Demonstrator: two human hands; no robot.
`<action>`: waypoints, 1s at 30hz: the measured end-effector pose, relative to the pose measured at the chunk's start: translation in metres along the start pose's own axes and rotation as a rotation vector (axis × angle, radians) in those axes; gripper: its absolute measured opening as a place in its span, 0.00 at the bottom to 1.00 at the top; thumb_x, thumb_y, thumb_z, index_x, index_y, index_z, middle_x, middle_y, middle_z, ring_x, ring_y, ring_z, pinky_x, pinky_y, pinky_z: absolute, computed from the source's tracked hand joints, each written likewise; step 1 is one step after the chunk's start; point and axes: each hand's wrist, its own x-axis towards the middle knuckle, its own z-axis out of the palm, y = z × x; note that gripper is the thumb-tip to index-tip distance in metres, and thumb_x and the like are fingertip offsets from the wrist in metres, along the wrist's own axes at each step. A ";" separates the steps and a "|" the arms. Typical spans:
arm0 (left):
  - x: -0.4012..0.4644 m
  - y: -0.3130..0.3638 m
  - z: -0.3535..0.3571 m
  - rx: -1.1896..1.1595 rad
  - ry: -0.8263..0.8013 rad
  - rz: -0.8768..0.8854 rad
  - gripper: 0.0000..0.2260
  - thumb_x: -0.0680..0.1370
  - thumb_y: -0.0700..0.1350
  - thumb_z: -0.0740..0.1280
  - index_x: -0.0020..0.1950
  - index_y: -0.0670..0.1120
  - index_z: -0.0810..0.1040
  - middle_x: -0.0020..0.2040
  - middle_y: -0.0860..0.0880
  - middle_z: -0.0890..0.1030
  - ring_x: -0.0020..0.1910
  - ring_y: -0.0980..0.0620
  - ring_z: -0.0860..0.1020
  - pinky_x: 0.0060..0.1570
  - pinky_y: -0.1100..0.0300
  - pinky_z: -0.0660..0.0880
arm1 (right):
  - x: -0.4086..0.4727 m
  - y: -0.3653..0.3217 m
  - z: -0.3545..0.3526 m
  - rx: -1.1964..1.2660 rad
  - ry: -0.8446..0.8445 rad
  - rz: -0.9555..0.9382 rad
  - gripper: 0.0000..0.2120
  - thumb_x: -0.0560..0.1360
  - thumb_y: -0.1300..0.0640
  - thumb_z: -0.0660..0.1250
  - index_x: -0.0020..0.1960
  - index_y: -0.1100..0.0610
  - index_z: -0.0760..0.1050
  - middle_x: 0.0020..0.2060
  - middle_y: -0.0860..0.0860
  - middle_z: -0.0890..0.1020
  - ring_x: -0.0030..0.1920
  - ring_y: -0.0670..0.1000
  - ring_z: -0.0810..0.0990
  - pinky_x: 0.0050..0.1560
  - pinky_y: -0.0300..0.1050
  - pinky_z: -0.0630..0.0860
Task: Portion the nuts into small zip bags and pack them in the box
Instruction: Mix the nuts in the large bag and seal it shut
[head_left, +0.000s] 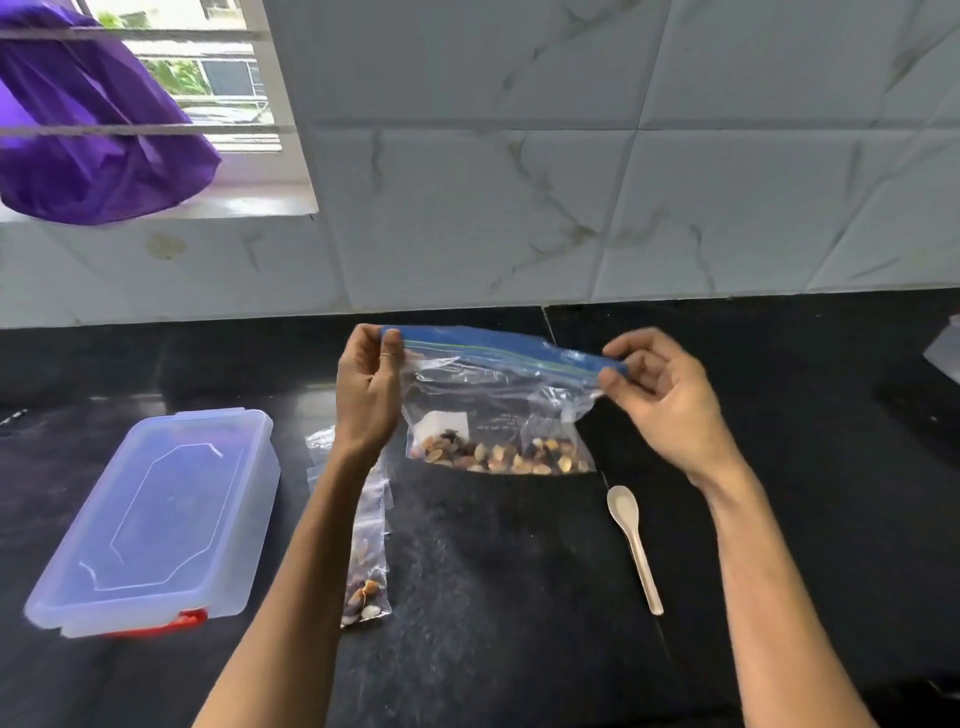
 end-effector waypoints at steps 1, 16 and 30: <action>-0.002 0.003 0.002 0.081 0.008 0.069 0.10 0.82 0.41 0.57 0.42 0.49 0.67 0.30 0.55 0.72 0.27 0.62 0.70 0.31 0.64 0.67 | 0.005 0.005 0.002 0.081 0.052 -0.063 0.13 0.75 0.68 0.67 0.49 0.50 0.73 0.34 0.46 0.73 0.36 0.39 0.75 0.43 0.33 0.74; -0.029 -0.051 0.007 0.071 0.045 -0.265 0.12 0.80 0.54 0.60 0.41 0.48 0.67 0.35 0.44 0.71 0.32 0.50 0.71 0.31 0.54 0.70 | 0.012 0.087 0.056 0.007 0.286 0.161 0.07 0.77 0.54 0.66 0.53 0.55 0.74 0.36 0.47 0.77 0.32 0.45 0.78 0.37 0.44 0.74; -0.027 -0.026 0.002 -0.104 -0.127 -0.212 0.04 0.77 0.38 0.66 0.46 0.46 0.79 0.33 0.52 0.84 0.32 0.58 0.81 0.33 0.64 0.79 | 0.055 -0.010 0.093 -0.810 -0.521 -0.215 0.20 0.73 0.40 0.67 0.61 0.48 0.74 0.54 0.44 0.80 0.60 0.45 0.74 0.73 0.54 0.45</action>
